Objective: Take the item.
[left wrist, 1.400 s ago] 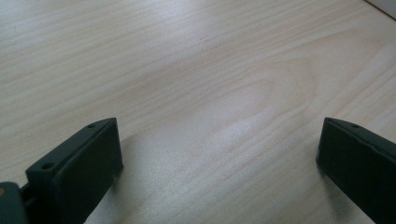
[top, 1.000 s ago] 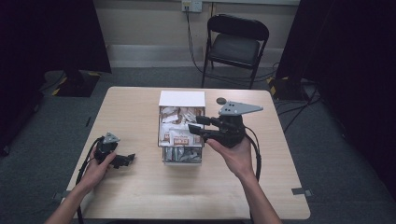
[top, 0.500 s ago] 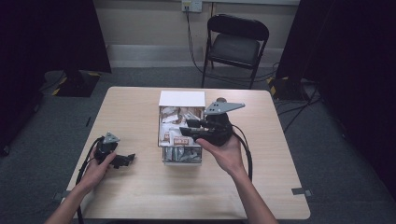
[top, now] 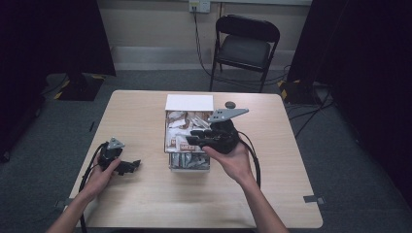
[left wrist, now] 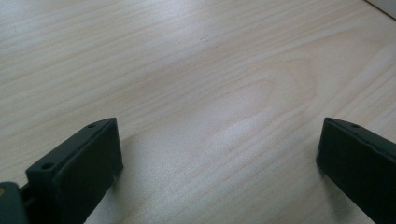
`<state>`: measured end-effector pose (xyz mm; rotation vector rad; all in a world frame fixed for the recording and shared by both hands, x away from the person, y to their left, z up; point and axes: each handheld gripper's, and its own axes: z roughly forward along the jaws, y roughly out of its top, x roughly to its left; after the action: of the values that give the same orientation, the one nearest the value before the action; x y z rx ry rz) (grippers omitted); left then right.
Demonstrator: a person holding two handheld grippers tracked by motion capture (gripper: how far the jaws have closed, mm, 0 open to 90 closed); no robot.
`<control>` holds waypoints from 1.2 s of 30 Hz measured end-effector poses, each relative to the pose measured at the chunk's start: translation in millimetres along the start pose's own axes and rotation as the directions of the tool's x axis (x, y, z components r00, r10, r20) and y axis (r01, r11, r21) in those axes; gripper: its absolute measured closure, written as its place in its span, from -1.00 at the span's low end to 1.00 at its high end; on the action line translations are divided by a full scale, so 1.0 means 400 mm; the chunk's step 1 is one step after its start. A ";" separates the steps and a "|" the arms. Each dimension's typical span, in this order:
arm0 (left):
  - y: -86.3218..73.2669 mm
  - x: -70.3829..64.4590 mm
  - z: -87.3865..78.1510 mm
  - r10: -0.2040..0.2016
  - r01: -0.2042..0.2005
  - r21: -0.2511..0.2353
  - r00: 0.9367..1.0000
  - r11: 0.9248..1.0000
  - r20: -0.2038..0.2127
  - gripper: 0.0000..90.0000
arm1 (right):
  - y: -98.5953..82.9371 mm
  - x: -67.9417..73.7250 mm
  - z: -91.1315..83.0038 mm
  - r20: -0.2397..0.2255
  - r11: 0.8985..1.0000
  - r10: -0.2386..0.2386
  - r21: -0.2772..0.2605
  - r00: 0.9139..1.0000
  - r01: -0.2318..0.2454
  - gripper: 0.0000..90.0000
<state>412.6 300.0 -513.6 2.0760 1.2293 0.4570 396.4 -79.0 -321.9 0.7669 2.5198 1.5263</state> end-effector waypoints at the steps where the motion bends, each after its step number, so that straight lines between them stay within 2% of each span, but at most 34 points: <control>1: 0.000 0.000 0.000 -0.002 0.002 -0.001 1.000 1.000 0.001 -1.00 | 0.000 0.000 0.000 -0.003 1.000 0.000 0.001 1.000 0.000 0.59; 6: 0.000 0.000 0.000 0.000 0.000 0.000 1.000 1.000 0.000 -1.00 | -0.002 0.005 0.002 -0.019 1.000 -0.009 0.016 1.000 0.010 0.66; 9: 0.000 0.000 0.000 -0.001 0.001 -0.001 1.000 1.000 0.000 -1.00 | -0.004 0.004 0.006 -0.071 1.000 -0.003 0.008 0.998 0.004 0.71; 17: 0.000 0.000 0.000 -0.001 0.001 -0.001 1.000 1.000 0.000 -1.00 | -0.004 0.009 0.009 -0.065 1.000 -0.017 0.016 0.998 0.018 0.89; 20: 0.000 0.000 0.000 0.001 -0.001 0.000 1.000 1.000 0.000 -1.00 | -0.004 0.007 0.009 -0.075 1.000 -0.008 0.012 0.997 0.009 0.97; 36: 0.000 0.000 0.000 0.000 0.000 0.000 1.000 1.000 0.000 -1.00 | -0.004 -0.002 0.001 -0.059 1.000 0.001 -0.015 0.998 -0.002 1.00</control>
<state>412.6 300.0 -513.6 2.0762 1.2294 0.4569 396.7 -79.8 -323.5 0.7324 2.5472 1.5896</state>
